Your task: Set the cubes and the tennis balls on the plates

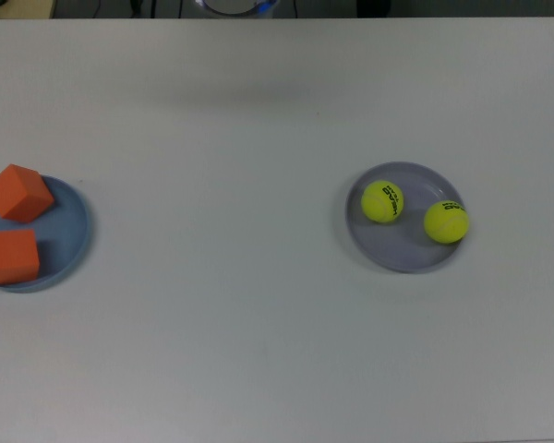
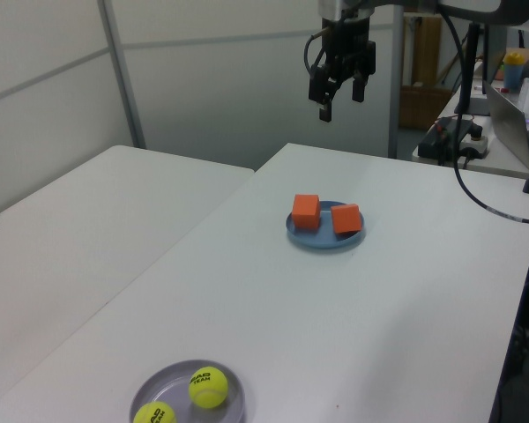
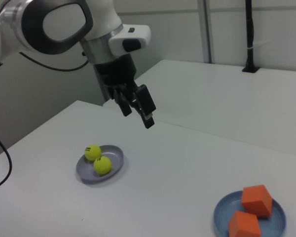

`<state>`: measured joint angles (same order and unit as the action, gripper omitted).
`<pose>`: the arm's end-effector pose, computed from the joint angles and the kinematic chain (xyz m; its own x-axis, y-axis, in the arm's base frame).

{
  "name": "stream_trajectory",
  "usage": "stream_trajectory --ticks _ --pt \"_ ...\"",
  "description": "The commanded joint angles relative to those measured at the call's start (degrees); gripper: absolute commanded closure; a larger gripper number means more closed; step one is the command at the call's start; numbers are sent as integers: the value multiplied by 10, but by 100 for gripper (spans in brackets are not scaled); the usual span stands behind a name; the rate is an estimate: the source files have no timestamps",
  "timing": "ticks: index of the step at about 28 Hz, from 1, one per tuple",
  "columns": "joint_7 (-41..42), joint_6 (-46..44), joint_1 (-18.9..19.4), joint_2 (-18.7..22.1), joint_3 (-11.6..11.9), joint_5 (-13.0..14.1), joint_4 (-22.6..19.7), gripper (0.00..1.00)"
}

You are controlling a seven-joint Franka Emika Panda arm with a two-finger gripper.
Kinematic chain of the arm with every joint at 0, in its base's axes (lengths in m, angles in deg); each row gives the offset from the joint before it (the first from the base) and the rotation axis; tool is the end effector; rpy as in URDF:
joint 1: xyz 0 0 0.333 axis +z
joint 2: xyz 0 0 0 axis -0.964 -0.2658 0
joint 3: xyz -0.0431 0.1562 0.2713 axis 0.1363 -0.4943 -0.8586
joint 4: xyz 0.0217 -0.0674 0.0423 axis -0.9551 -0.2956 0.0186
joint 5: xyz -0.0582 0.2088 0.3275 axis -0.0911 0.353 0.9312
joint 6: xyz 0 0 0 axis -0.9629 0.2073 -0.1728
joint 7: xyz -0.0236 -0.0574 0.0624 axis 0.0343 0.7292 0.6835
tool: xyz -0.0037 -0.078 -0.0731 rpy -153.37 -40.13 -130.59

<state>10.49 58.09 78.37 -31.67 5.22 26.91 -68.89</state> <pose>0.5473 -0.0022 0.7040 0.9922 -0.0617 0.1086 -0.0693 -0.9953 0.0677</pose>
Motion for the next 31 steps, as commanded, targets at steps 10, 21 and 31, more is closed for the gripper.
stream_trajectory --ticks 10,21,31 --pt "7 -15 -1 12 7 6 -7 0" --pt "8 -15 -1 13 8 6 -7 0" --pt "8 -15 -1 11 7 7 -8 0"
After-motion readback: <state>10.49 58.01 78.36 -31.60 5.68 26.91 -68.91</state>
